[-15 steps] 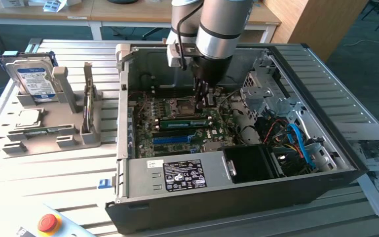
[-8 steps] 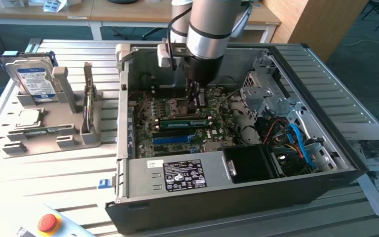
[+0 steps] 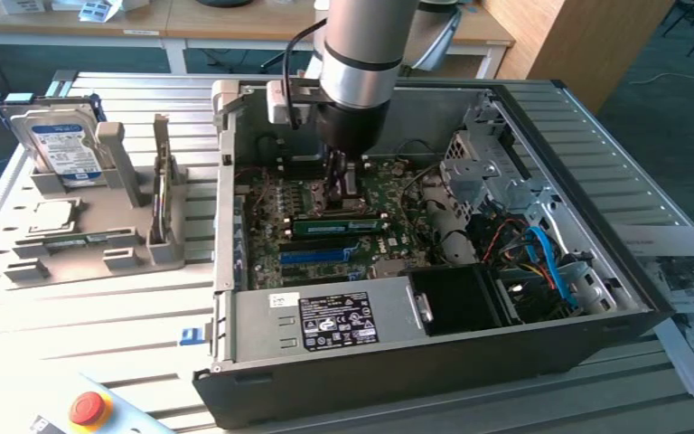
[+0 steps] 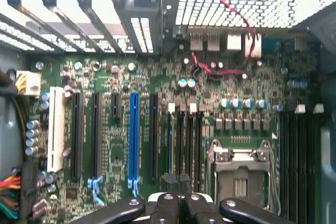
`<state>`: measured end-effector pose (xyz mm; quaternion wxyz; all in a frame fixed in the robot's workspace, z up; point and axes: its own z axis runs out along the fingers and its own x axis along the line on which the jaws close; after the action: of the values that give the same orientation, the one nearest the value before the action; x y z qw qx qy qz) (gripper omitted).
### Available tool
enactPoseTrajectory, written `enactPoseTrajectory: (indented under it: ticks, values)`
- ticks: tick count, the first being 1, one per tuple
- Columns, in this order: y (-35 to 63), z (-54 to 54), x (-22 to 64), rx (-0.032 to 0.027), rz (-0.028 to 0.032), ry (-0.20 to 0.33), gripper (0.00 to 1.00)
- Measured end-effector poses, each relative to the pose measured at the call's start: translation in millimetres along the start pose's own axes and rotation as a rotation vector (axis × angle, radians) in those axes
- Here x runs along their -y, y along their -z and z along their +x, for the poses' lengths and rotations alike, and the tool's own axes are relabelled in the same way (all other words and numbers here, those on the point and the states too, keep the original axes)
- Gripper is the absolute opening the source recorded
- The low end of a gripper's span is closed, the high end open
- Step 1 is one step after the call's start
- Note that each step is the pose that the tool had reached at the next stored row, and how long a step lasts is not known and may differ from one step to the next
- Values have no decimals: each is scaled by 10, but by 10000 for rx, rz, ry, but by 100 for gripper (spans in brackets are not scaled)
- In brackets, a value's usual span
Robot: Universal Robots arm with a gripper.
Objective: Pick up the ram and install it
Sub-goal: 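Press down the ram until it locks into place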
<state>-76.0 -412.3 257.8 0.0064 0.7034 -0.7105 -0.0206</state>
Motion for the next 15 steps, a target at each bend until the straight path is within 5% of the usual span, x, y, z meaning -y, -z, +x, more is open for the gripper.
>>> enactPoseTrajectory:
  ticks: [15]
  values:
    - [0, 27, -5, 0, 0, 1, 10]
